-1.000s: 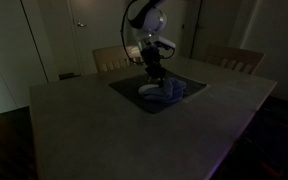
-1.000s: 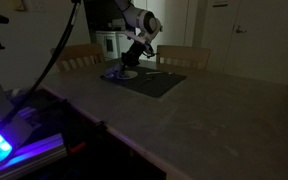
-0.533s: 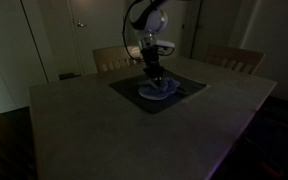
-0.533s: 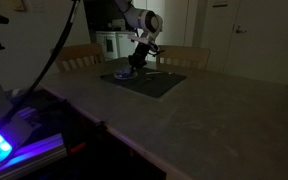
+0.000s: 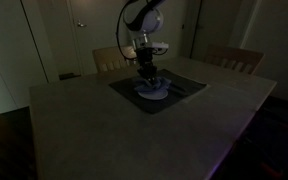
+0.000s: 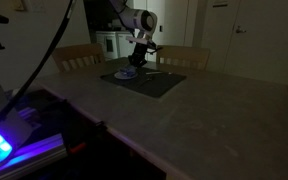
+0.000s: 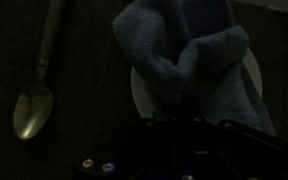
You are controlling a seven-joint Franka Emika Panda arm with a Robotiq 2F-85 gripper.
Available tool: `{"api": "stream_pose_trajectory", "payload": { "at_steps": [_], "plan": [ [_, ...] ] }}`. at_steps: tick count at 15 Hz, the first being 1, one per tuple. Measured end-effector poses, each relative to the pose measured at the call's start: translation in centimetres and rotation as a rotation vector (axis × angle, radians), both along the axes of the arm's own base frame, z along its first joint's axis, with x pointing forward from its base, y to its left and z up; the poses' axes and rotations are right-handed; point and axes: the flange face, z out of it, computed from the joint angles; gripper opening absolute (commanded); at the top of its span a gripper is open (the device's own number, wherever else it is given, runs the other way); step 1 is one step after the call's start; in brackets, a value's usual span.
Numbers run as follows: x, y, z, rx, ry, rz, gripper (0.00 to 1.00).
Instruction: Wipe the plate with the blue towel.
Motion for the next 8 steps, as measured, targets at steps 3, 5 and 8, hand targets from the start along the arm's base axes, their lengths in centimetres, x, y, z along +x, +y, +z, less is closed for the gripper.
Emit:
{"api": "stream_pose_trajectory", "payload": {
  "at_steps": [3,5,8],
  "plan": [
    [-0.1,1.2,0.0,0.031,-0.007,0.053,0.01],
    [-0.4,1.8,0.0,0.059,0.003,0.083,0.01],
    [-1.2,2.2,-0.4,0.09,0.055,0.102,0.01]
  ]
}}
